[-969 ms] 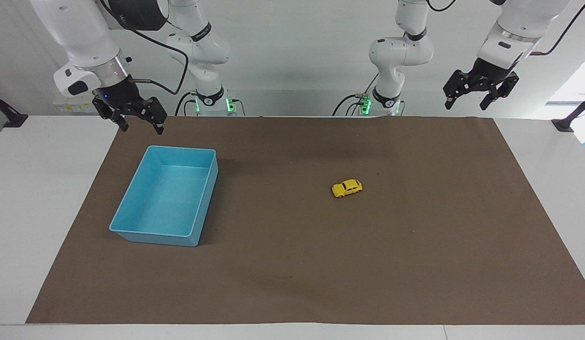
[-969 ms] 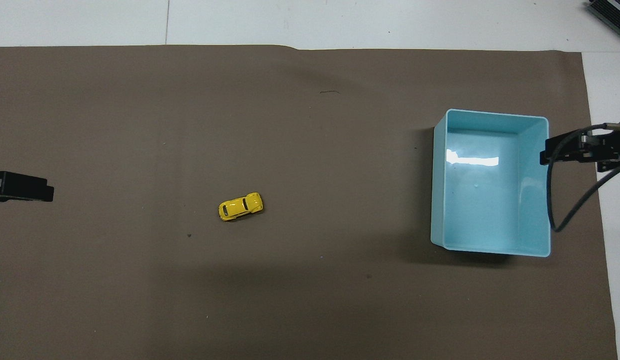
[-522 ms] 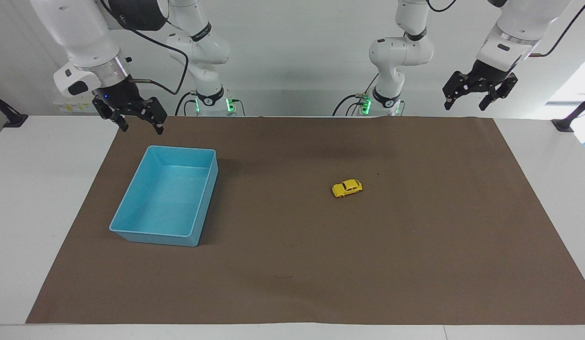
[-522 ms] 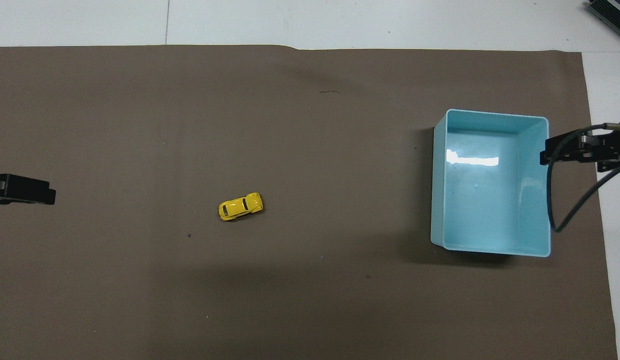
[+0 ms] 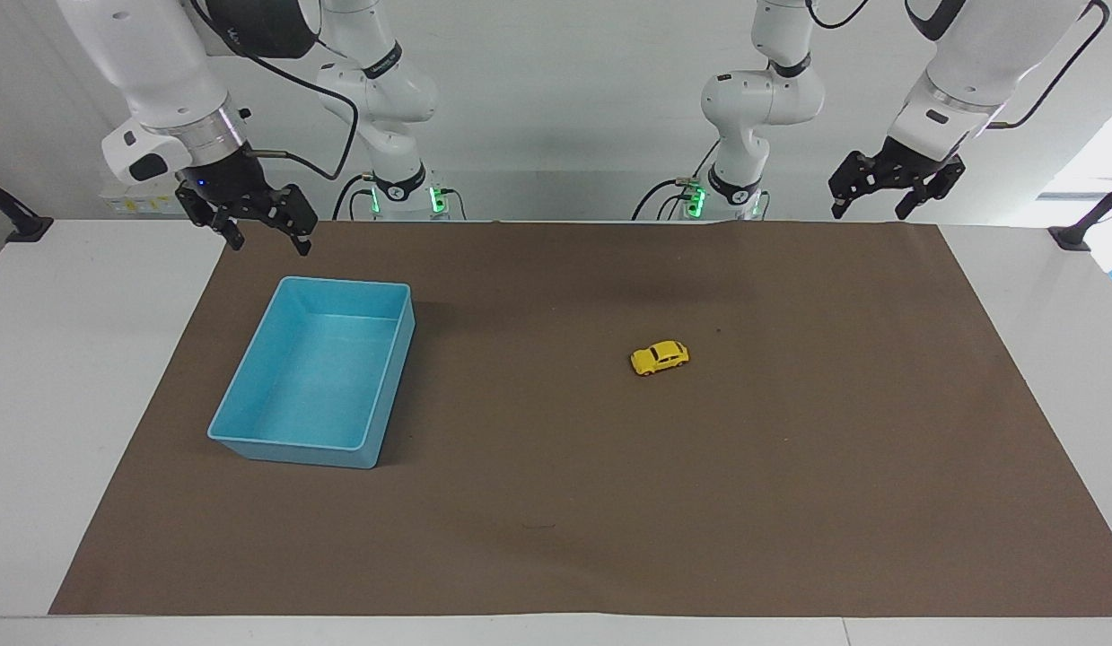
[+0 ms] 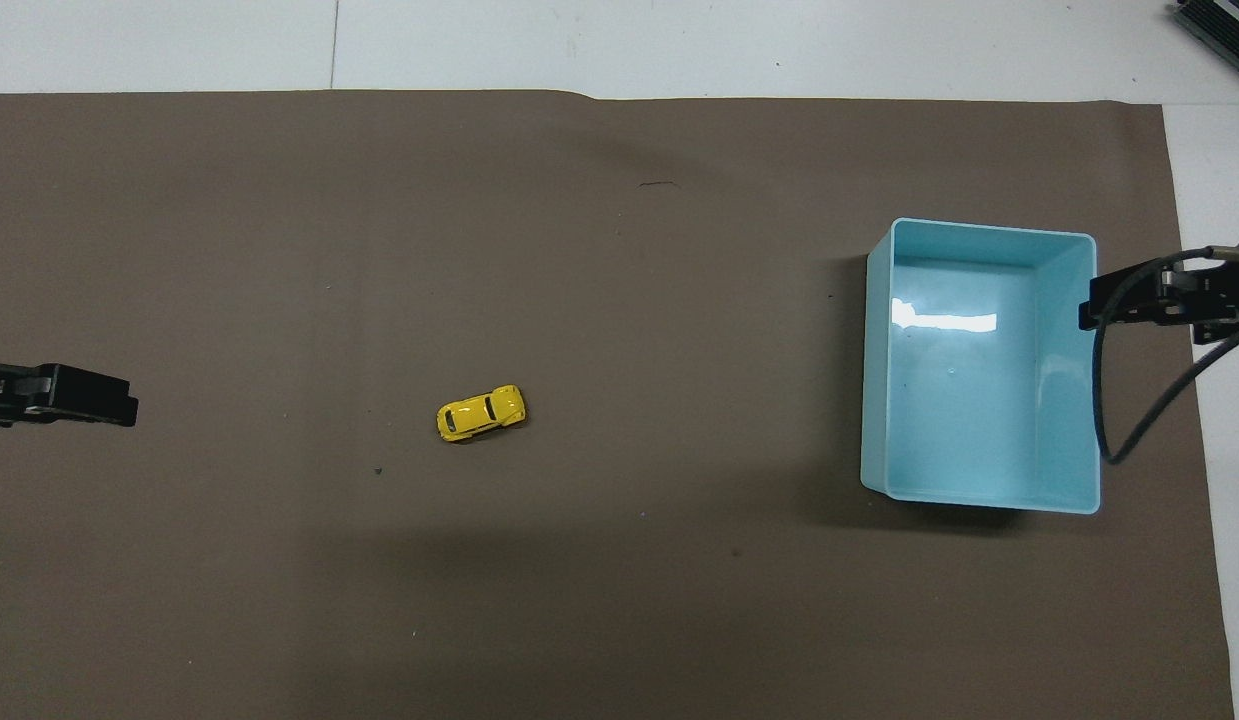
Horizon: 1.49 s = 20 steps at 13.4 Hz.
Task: Wind up and store yellow beetle car
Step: 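Reach the left gripper over the yellow beetle car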
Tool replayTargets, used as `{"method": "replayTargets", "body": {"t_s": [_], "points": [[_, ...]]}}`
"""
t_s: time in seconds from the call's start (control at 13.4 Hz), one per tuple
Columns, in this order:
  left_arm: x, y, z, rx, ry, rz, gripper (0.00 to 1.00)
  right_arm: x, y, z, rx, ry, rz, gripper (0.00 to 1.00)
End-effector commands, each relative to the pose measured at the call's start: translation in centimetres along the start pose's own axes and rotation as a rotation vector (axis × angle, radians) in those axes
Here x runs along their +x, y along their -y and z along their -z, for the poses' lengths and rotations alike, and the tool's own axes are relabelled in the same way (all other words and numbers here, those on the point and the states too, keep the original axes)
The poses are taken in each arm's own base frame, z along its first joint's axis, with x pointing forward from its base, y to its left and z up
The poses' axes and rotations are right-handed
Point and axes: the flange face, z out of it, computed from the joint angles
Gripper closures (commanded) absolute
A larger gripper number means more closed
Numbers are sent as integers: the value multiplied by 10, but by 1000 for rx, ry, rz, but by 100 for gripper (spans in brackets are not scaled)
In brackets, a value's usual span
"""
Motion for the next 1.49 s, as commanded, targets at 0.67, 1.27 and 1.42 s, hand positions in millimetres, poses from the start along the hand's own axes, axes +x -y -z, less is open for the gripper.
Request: {"method": "replayTargets", "body": {"t_s": [0.67, 1.27, 1.42], "points": [[-4, 11, 5, -23, -61, 1004, 0, -4, -2, 5, 5, 1, 20, 0], [18, 10, -30, -73, -84, 1307, 0, -4, -2, 5, 5, -1, 20, 0], [21, 11, -32, -95, -98, 1426, 0, -4, -2, 5, 5, 1, 20, 0]]}}
